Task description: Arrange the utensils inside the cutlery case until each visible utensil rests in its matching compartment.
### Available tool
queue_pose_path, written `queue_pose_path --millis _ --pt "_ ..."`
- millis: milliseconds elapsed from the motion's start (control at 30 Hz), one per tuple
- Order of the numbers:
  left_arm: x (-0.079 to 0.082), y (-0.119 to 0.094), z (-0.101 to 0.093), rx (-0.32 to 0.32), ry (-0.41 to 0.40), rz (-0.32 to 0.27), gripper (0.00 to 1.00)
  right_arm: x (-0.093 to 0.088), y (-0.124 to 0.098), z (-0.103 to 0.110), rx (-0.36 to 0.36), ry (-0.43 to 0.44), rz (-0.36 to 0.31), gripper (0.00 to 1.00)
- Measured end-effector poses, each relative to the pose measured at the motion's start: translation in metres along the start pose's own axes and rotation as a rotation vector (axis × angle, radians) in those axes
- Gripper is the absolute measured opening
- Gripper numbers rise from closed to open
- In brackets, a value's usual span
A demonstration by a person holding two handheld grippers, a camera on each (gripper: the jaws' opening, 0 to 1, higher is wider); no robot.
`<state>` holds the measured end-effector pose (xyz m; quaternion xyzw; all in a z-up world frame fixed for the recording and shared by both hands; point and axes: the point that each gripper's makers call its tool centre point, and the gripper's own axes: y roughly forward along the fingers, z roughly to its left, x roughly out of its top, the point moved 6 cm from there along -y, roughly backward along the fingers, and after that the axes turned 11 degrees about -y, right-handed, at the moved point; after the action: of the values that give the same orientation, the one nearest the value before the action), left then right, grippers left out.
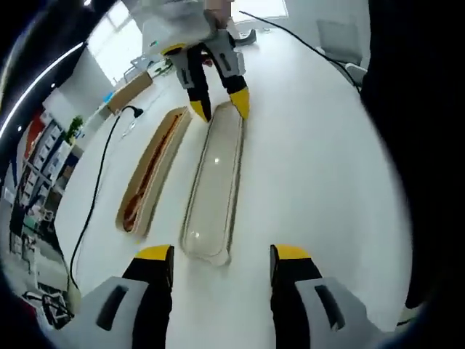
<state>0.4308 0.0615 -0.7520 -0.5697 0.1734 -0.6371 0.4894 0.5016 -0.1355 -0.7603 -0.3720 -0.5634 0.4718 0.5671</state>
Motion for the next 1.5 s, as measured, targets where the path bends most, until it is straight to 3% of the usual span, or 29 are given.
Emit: queue_pose_path --millis 167,500,600,800,900,1233,1500 --pt "0.003 0.004 0.002 0.013 0.087 0.0 0.52 0.001 -0.006 0.005 0.065 0.085 -0.074 0.33" --pt "0.005 0.007 0.009 0.007 0.13 0.011 0.47 0.002 -0.014 0.011 0.166 0.207 -0.153 0.33" --pt "0.005 0.01 0.01 0.007 0.214 0.022 0.43 0.004 -0.014 0.017 0.237 0.291 -0.181 0.33" --pt "0.008 0.013 0.011 0.007 0.251 0.04 0.35 0.005 -0.015 0.027 0.395 0.515 -0.232 0.33" --pt "0.009 0.013 0.011 0.011 0.239 0.05 0.33 0.003 -0.015 0.031 0.434 0.535 -0.234 0.33" --pt "0.01 0.015 0.01 0.014 0.308 0.079 0.26 0.006 -0.017 0.04 0.521 0.607 -0.285 0.34" --pt "0.014 0.009 0.016 0.031 0.332 0.1 0.09 0.0 -0.017 0.042 0.538 0.659 -0.306 0.34"
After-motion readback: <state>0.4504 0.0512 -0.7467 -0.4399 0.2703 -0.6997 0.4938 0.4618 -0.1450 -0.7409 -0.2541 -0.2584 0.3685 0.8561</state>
